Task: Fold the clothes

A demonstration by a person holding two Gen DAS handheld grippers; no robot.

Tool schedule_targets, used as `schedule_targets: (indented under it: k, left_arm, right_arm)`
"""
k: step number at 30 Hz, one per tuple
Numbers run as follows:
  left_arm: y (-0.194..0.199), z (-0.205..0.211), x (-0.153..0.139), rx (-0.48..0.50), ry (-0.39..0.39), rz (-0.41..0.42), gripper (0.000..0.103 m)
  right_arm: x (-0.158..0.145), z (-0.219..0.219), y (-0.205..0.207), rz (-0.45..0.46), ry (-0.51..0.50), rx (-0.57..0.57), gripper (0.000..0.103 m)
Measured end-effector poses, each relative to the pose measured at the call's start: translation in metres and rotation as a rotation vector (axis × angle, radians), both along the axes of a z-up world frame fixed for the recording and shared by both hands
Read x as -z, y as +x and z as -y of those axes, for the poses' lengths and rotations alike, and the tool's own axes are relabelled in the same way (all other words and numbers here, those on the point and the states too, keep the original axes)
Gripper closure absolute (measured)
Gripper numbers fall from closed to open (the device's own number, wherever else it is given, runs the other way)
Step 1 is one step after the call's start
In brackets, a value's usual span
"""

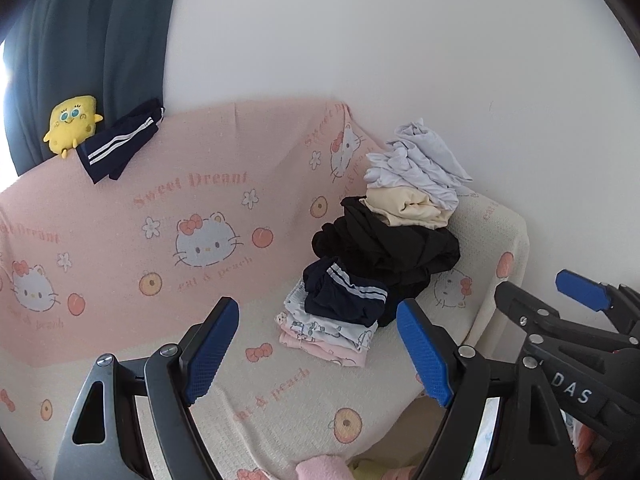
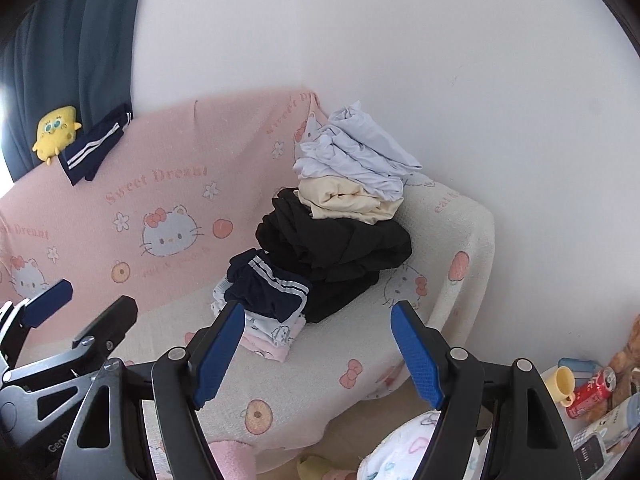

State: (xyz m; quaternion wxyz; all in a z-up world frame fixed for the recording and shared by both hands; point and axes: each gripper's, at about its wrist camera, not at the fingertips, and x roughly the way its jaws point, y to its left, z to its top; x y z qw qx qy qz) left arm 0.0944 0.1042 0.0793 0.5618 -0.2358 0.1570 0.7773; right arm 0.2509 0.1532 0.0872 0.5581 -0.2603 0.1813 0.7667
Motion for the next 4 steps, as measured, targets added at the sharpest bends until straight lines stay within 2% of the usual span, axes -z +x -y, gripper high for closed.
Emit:
schedule_targets:
  k: [4]
  left_arm:
    - [-0.0004, -0.0001, 0.0023, 0.001, -0.005, 0.006, 0.022]
  right_arm:
    - [-0.0005, 0.0011, -0.0014, 0.011, -0.004, 0.0, 0.028]
